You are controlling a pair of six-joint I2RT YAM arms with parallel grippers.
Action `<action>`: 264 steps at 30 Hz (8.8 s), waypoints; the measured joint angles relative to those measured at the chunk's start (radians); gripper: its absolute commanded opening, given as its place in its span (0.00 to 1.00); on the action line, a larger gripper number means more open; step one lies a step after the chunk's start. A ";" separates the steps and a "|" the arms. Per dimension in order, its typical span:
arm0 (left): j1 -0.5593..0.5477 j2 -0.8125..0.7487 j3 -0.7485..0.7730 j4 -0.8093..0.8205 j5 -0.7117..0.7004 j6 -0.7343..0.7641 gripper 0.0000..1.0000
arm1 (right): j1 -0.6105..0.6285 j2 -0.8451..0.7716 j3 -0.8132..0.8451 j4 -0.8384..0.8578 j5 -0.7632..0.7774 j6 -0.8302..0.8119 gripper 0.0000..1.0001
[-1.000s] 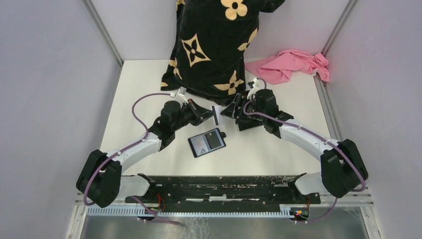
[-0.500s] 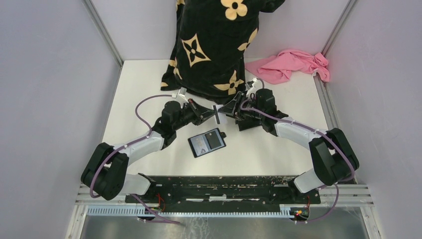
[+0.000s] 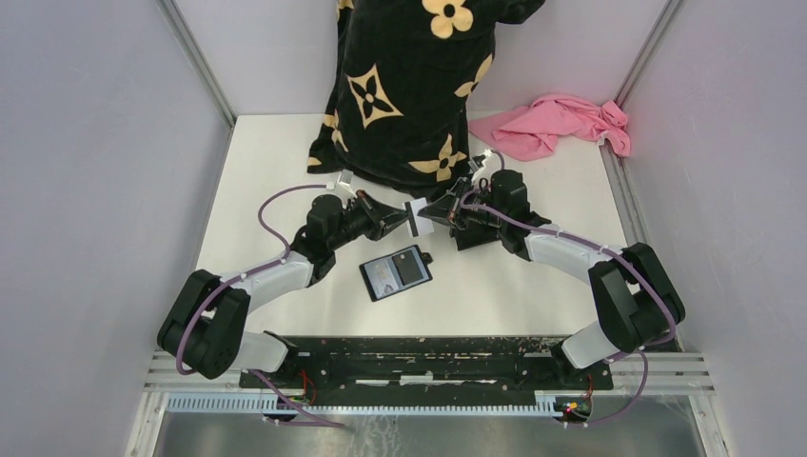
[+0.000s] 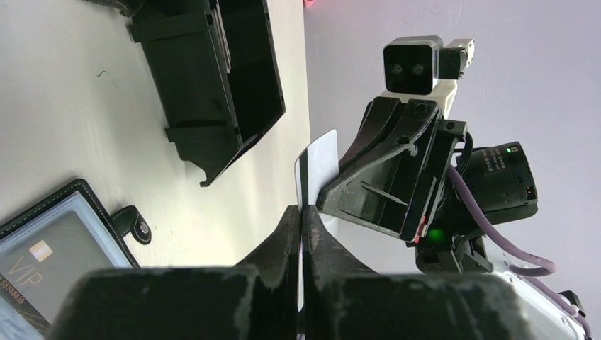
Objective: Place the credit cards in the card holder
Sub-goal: Pick up the credit card from the storage box, then turn over the card slot in the card holder.
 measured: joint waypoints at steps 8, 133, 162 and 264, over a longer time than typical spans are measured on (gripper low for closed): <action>0.021 -0.003 -0.004 -0.063 -0.011 -0.006 0.51 | 0.000 -0.009 0.039 -0.104 -0.014 -0.075 0.01; -0.030 -0.238 -0.277 -0.607 -0.342 0.052 0.23 | 0.328 0.192 0.264 -0.680 0.621 -0.665 0.01; -0.033 -0.222 -0.277 -0.594 -0.342 0.052 0.21 | 0.301 0.175 0.201 -0.599 0.614 -0.674 0.01; -0.074 -0.158 -0.207 -0.658 -0.373 0.052 0.11 | 0.269 0.212 0.183 -0.444 0.253 -0.532 0.01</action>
